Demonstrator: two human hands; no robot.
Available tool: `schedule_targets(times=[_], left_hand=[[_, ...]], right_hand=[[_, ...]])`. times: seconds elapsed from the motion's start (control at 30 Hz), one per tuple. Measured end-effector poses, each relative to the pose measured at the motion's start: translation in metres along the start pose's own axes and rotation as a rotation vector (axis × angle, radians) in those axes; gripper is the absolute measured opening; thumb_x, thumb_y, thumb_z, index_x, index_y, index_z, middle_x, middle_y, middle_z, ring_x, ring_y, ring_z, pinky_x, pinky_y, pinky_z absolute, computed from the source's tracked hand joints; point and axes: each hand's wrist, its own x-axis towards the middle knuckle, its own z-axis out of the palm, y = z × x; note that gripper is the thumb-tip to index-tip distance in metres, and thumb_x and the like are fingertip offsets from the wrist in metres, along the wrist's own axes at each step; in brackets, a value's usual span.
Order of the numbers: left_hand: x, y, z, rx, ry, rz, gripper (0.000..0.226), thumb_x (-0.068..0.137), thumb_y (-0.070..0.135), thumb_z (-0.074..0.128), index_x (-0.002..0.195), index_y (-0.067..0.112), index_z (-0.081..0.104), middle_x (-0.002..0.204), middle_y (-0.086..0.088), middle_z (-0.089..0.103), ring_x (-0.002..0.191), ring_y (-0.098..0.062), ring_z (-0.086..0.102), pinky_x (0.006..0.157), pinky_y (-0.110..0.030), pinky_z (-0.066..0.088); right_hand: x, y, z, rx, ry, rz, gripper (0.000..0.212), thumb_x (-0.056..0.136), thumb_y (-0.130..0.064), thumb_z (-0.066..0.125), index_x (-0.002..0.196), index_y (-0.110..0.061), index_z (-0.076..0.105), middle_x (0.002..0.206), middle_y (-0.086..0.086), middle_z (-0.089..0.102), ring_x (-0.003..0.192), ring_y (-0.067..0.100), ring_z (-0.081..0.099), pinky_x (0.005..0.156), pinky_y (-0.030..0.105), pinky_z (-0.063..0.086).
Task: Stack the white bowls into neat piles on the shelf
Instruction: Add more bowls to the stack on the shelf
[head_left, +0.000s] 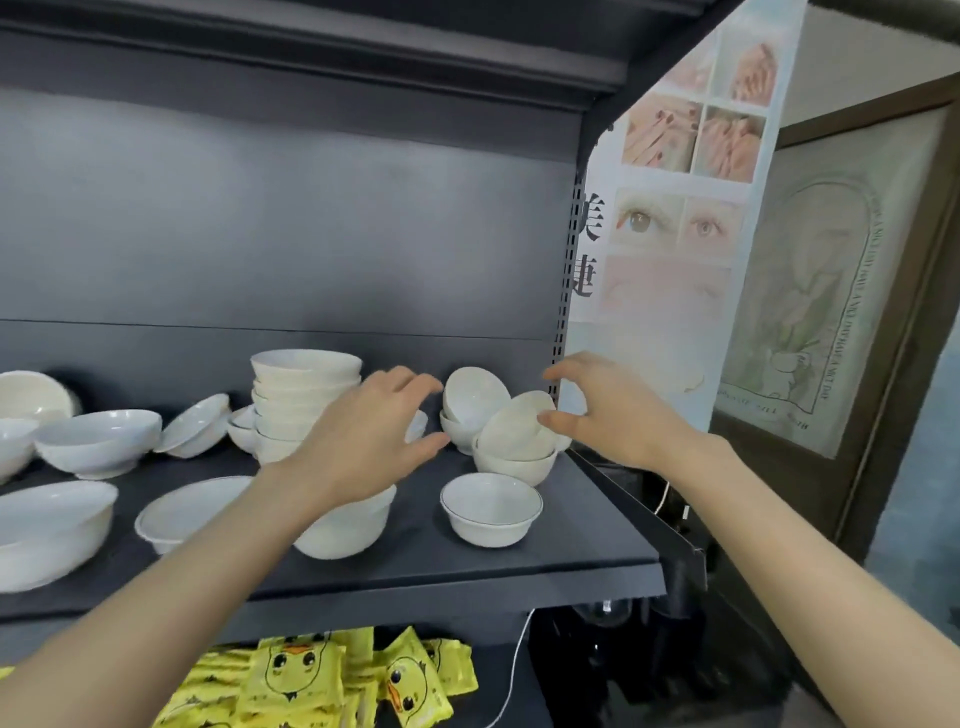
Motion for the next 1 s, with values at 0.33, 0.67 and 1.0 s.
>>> schedule_targets(times=[0.33, 0.67, 1.0], left_hand=[[0.028, 0.004, 0.076, -0.217, -0.142, -0.149, 0.062, 0.080, 0.055, 0.061, 0.132, 0.023, 0.047, 0.125, 0.007, 0.053, 0.115, -0.015, 0.051, 0.095, -0.032, 0.043], [0.081, -0.018, 0.141, -0.439, -0.357, -0.302, 0.080, 0.073, 0.051, 0.074, 0.138, 0.021, 0.038, 0.137, 0.001, 0.047, 0.118, -0.015, 0.049, 0.101, -0.035, 0.043], [0.105, -0.023, 0.157, -0.503, -0.556, -0.380, 0.106, 0.061, 0.059, 0.074, 0.145, 0.017, 0.025, 0.136, 0.002, 0.044, 0.126, -0.017, 0.044, 0.106, -0.035, 0.039]], right_hand=[[0.020, 0.060, 0.041, 0.114, -0.084, 0.026, 0.050, 0.090, -0.035, 0.062, 0.135, -0.019, 0.050, 0.140, 0.001, 0.047, 0.126, 0.022, 0.045, 0.103, 0.040, 0.040], [0.069, 0.103, 0.088, 0.272, -0.134, 0.037, 0.059, 0.082, -0.039, 0.072, 0.134, -0.019, 0.051, 0.139, -0.003, 0.048, 0.128, 0.015, 0.043, 0.096, 0.022, 0.033], [0.090, 0.128, 0.107, 0.569, -0.236, 0.065, 0.064, 0.066, -0.034, 0.086, 0.124, -0.024, 0.061, 0.124, -0.006, 0.060, 0.113, 0.011, 0.057, 0.098, 0.025, 0.045]])
